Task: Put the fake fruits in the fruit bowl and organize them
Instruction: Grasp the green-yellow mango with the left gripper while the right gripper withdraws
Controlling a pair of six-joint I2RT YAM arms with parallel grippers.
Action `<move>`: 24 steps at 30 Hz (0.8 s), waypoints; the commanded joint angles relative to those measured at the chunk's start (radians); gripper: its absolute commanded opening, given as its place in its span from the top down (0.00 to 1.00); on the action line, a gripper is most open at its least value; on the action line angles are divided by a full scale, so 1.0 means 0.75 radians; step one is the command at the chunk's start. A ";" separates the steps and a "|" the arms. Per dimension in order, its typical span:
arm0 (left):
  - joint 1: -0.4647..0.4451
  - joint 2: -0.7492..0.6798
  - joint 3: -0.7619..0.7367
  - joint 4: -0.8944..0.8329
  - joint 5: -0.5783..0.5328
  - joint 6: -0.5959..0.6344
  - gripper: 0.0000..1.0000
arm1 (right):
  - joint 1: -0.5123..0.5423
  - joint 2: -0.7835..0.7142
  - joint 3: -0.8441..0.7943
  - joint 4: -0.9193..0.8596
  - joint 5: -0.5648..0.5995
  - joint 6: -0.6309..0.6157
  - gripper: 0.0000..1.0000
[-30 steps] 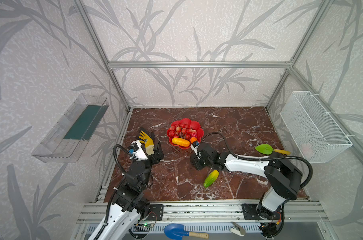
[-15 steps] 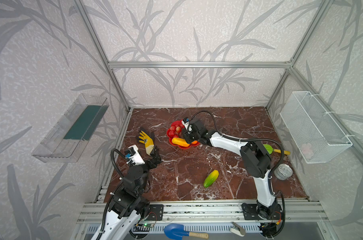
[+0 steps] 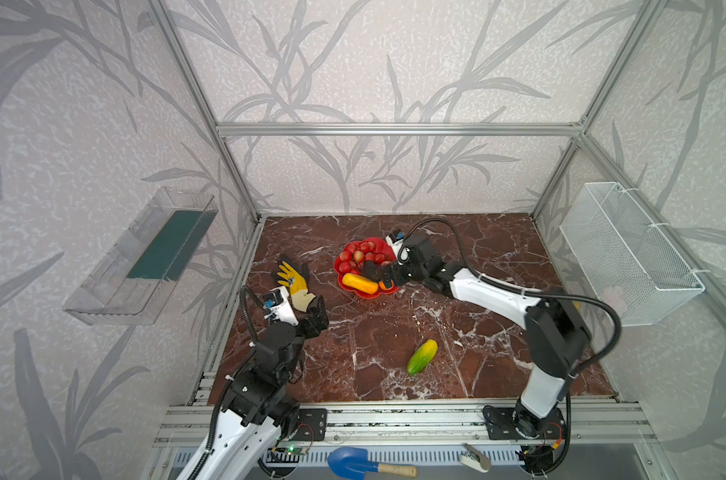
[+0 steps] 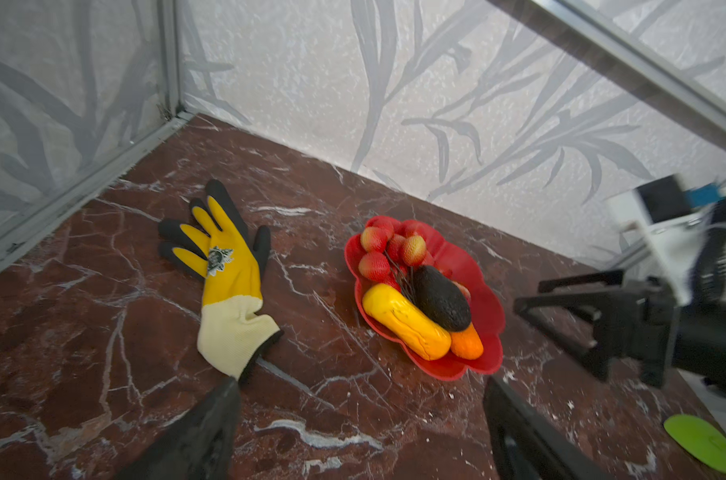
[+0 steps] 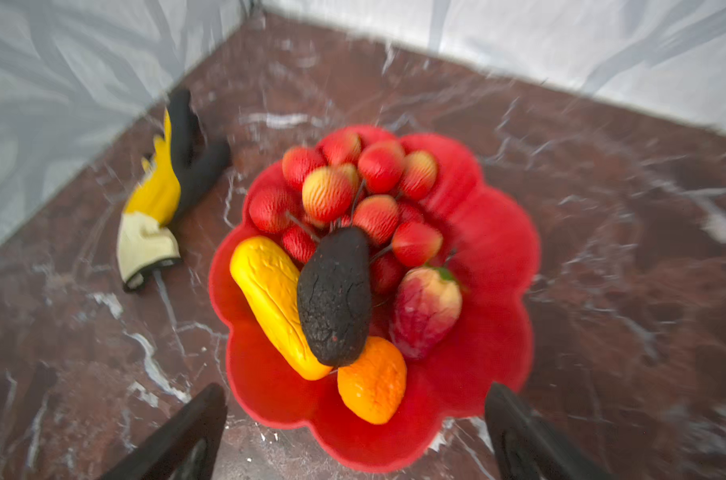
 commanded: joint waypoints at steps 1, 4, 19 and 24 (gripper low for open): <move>0.003 0.172 0.086 0.088 0.221 0.025 0.13 | -0.046 -0.213 -0.185 0.097 0.064 0.077 0.01; -0.001 0.374 0.142 0.161 0.415 0.036 0.19 | -0.103 -0.380 -0.402 0.108 0.085 0.144 0.01; -0.532 1.132 0.400 0.311 0.550 0.179 0.24 | -0.394 -0.830 -0.867 0.021 -0.007 0.333 0.01; -0.670 1.304 0.474 0.285 0.492 0.231 0.24 | -0.429 -0.794 -0.889 0.060 -0.066 0.354 0.01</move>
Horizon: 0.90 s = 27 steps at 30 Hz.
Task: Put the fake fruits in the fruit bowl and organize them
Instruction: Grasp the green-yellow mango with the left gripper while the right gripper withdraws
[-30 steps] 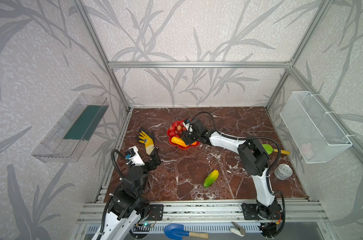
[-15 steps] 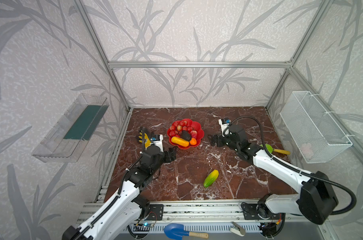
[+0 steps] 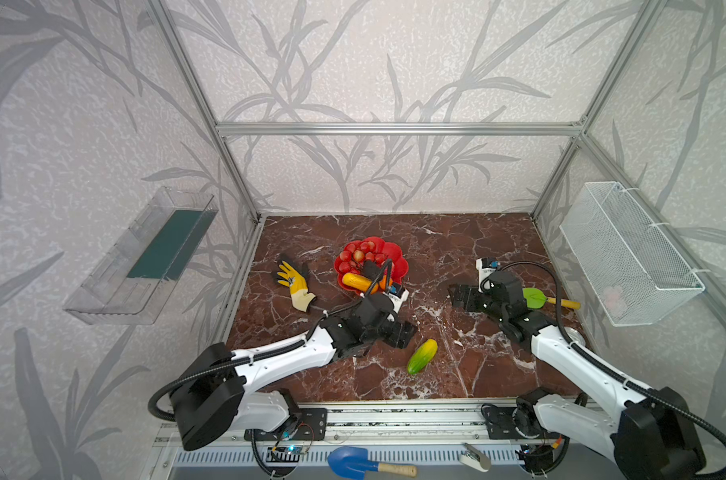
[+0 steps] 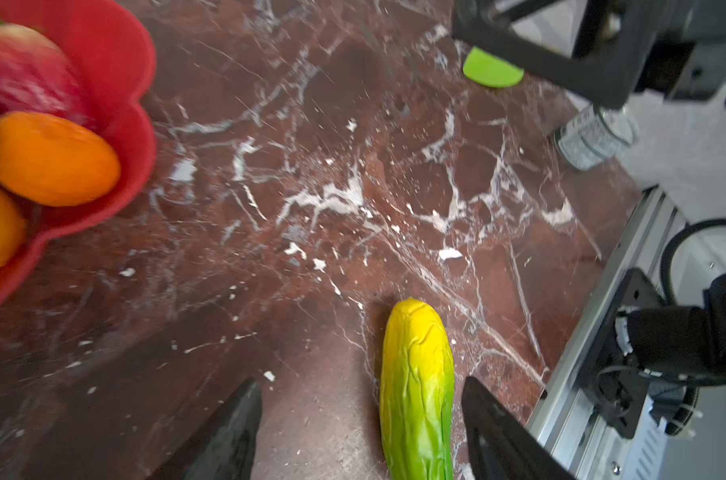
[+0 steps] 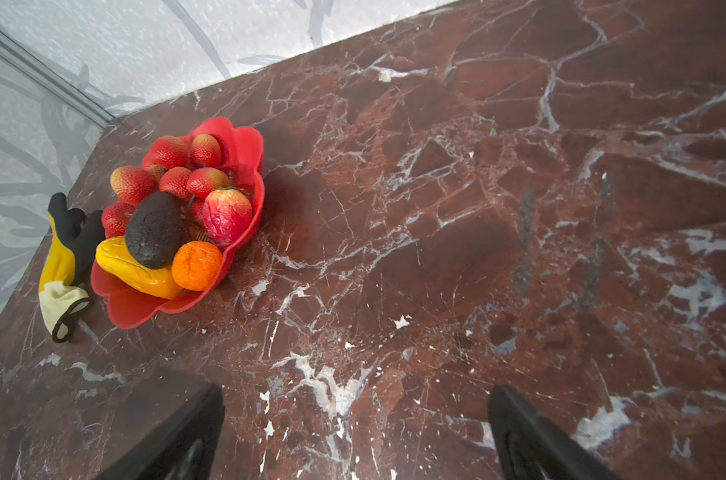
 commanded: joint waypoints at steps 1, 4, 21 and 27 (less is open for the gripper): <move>-0.064 0.087 0.069 -0.024 -0.040 0.069 0.24 | -0.010 0.020 -0.013 0.043 -0.055 0.028 0.01; -0.134 0.181 0.131 -0.072 -0.040 0.107 0.24 | -0.017 0.027 -0.017 0.046 -0.061 0.023 0.01; -0.218 0.536 0.340 -0.282 -0.010 0.140 0.39 | -0.052 -0.016 -0.055 0.041 -0.065 0.019 0.01; -0.210 0.485 0.313 -0.266 -0.085 0.114 0.60 | -0.059 -0.012 -0.057 0.048 -0.069 0.022 0.01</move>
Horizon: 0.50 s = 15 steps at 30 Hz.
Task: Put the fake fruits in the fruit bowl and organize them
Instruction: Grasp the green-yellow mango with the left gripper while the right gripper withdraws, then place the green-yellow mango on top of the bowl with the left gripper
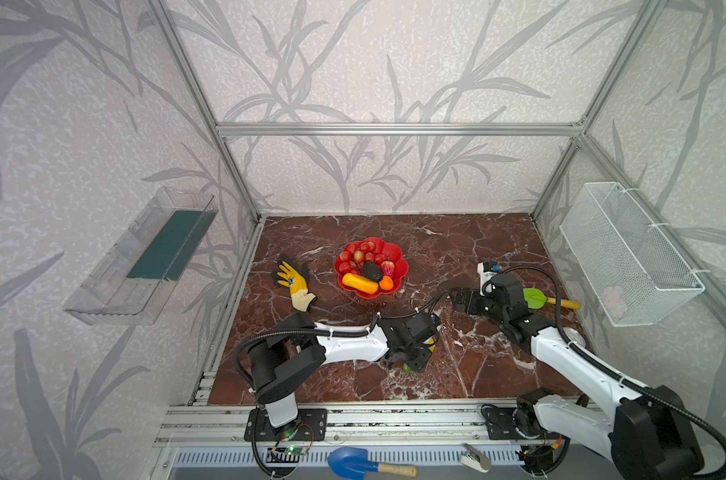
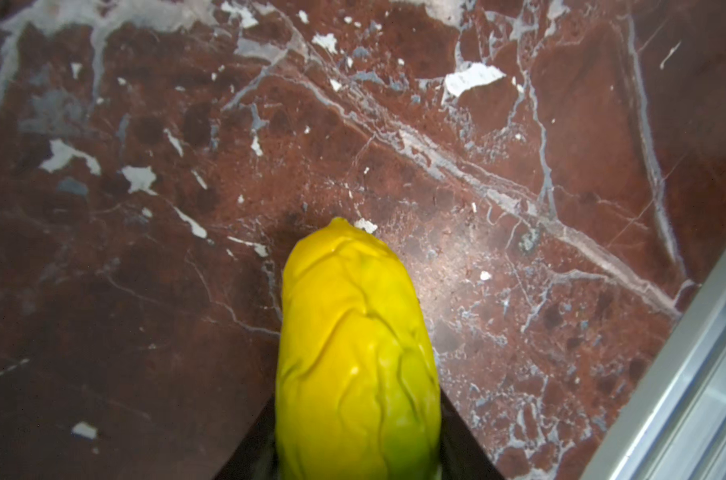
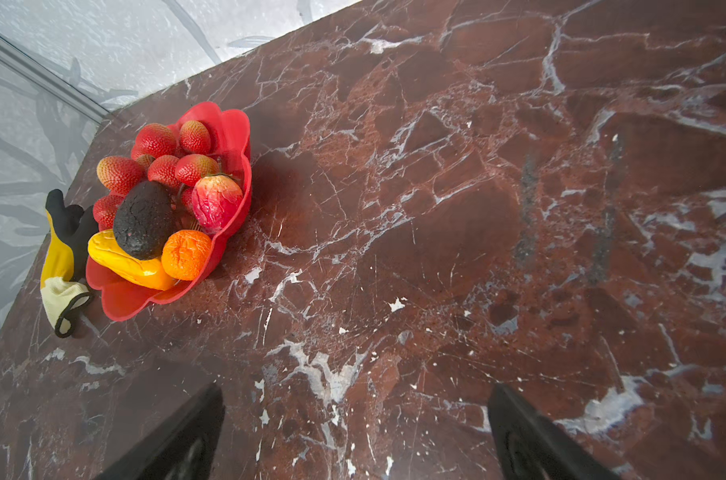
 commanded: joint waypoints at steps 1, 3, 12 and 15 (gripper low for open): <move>0.011 -0.073 0.007 -0.022 -0.084 -0.010 0.61 | -0.010 -0.017 -0.018 0.028 -0.012 0.004 0.01; 0.034 -0.135 0.004 -0.031 -0.150 -0.003 0.62 | -0.012 -0.015 -0.020 0.033 -0.014 0.004 0.01; 0.416 -0.250 0.142 0.076 -0.100 0.169 0.62 | -0.014 0.020 -0.033 0.068 -0.051 0.035 0.01; 0.534 -0.148 0.260 0.081 -0.072 0.212 0.62 | -0.014 0.006 -0.043 0.062 -0.049 0.036 0.01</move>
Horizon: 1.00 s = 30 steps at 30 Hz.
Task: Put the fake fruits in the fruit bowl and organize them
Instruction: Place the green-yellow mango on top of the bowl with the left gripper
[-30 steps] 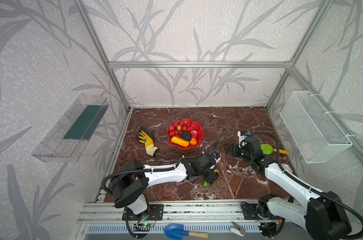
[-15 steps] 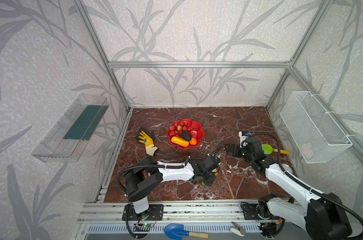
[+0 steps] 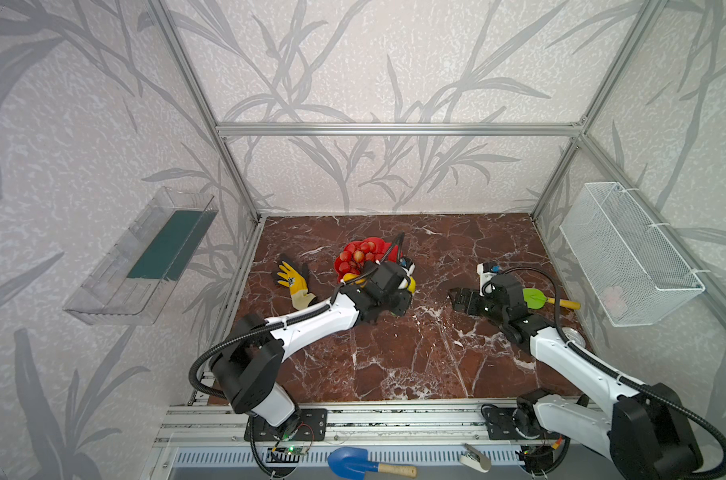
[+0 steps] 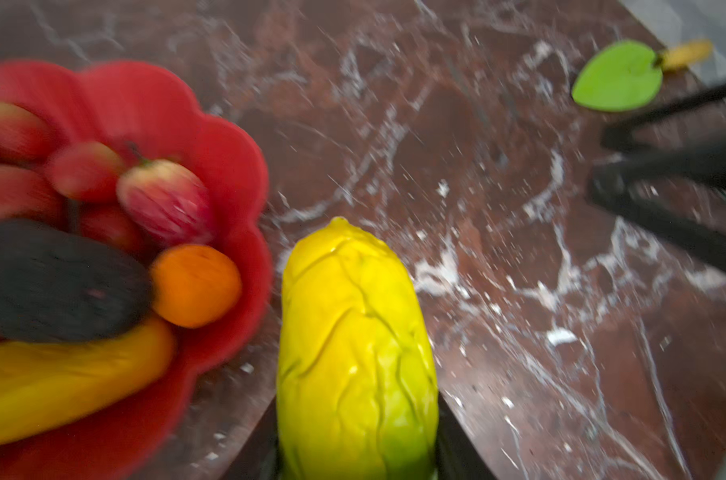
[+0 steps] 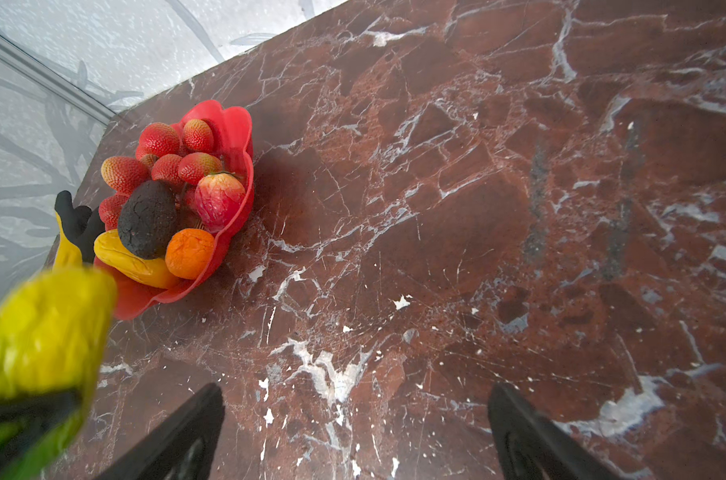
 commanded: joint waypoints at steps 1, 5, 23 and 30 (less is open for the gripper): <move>0.092 0.106 0.133 0.036 0.021 0.095 0.62 | -0.006 -0.014 -0.021 0.017 -0.016 0.011 0.01; 0.183 0.301 0.303 0.045 0.047 0.102 0.63 | -0.007 -0.030 -0.023 -0.008 -0.007 0.003 0.01; 0.238 0.623 0.562 0.008 0.031 0.043 0.34 | -0.015 -0.021 0.011 -0.052 0.022 -0.041 0.01; 0.245 0.414 0.520 0.036 -0.046 0.056 0.27 | -0.017 -0.023 0.048 -0.078 0.042 -0.075 0.01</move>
